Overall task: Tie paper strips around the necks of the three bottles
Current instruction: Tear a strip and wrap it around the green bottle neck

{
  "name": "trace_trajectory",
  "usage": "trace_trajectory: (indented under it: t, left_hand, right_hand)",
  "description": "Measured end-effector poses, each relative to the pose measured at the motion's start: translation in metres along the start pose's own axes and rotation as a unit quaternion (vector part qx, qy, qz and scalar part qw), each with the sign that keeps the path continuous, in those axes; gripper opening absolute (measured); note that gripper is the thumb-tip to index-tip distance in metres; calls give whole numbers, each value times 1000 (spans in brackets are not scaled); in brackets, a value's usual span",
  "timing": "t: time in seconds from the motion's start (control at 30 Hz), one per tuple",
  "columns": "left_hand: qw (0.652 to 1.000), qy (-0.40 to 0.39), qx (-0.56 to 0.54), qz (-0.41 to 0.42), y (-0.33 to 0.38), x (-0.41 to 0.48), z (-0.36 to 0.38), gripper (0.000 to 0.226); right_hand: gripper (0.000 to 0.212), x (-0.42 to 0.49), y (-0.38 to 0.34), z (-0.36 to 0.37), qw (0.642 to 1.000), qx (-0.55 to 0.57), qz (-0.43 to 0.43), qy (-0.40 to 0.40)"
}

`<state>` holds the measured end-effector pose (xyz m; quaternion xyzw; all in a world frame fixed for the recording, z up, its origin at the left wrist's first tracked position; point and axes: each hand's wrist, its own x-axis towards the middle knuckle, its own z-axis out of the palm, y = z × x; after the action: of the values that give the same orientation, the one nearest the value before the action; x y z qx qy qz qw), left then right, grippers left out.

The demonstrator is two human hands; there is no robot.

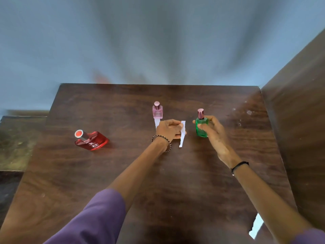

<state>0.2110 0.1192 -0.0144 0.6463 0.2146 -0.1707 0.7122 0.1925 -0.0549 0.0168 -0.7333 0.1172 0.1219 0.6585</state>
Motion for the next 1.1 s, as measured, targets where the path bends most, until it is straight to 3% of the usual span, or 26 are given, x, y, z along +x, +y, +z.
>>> trace_trajectory:
  t: [0.23, 0.37, 0.47, 0.63, 0.83, 1.1]
  left_hand:
    - [996, 72, 39, 20, -6, 31, 8, 6]
    - [990, 106, 82, 52, -8, 42, 16, 22]
    - [981, 113, 137, 82, -7, 47, 20, 20]
    - [950, 130, 251, 135, -6, 52, 25, 6]
    - [921, 158, 318, 157, -8, 51, 25, 13]
    - [878, 123, 411, 213, -18, 39, 22, 23]
  right_hand:
    - [24, 42, 0, 4, 997, -68, -33, -30]
    - [24, 58, -1, 2, 989, -118, -65, -54]
    - [23, 66, -5, 2, 982, -157, -78, -64]
    - [26, 77, -9, 5, 972, -200, -88, -90]
    - [26, 81, -15, 8, 959, -243, -94, -109]
    - [25, 80, -19, 12, 948, -274, -91, -136]
